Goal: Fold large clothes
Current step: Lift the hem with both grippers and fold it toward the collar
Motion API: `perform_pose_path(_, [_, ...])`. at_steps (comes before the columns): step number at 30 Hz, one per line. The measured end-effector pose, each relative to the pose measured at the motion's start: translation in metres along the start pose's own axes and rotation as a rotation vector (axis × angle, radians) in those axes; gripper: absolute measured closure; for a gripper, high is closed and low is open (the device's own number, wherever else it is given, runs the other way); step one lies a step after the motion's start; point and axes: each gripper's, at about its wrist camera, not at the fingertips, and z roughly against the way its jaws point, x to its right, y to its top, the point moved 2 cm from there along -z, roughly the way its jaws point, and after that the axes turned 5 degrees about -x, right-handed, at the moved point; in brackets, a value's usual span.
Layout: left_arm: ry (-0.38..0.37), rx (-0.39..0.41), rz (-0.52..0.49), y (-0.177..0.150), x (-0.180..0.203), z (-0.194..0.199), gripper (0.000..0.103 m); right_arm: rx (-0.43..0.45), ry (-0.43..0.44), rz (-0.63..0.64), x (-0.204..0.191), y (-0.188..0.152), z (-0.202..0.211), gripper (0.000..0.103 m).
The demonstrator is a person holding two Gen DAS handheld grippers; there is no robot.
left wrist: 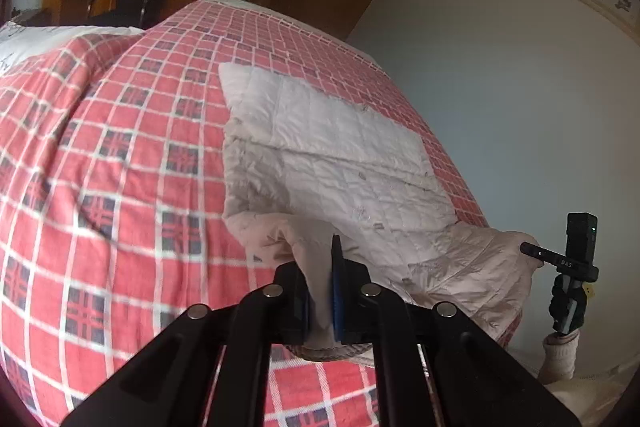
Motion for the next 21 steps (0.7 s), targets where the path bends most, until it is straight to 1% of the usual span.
perform_pose_path(4, [-0.002, 0.026, -0.026, 0.042, 0.007, -0.01, 0.095, 0.017, 0.014, -0.001, 0.008, 0.047, -0.007, 0.094])
perform_pose_path(5, [0.001, 0.033, -0.031, 0.052, 0.007, -0.013, 0.095, 0.019, 0.014, -0.006, 0.009, 0.053, -0.008, 0.094])
perform_pose_path(6, [0.013, 0.044, -0.028, 0.064, 0.005, -0.017, 0.095, 0.019, 0.014, -0.016, 0.017, 0.065, -0.012, 0.094])
perform_pose_path(12, [0.037, 0.066, 0.018, 0.121, -0.021, -0.048, 0.095, 0.0, 0.018, -0.099, 0.055, 0.117, -0.039, 0.094])
perform_pose_path(16, [0.036, 0.048, 0.064, 0.149, -0.044, -0.08, 0.095, -0.024, 0.014, -0.158, 0.082, 0.146, -0.064, 0.094])
perform_pose_path(21, [0.057, 0.004, 0.135, 0.169, -0.074, -0.125, 0.095, -0.066, 0.016, -0.245, 0.12, 0.167, -0.101, 0.094])
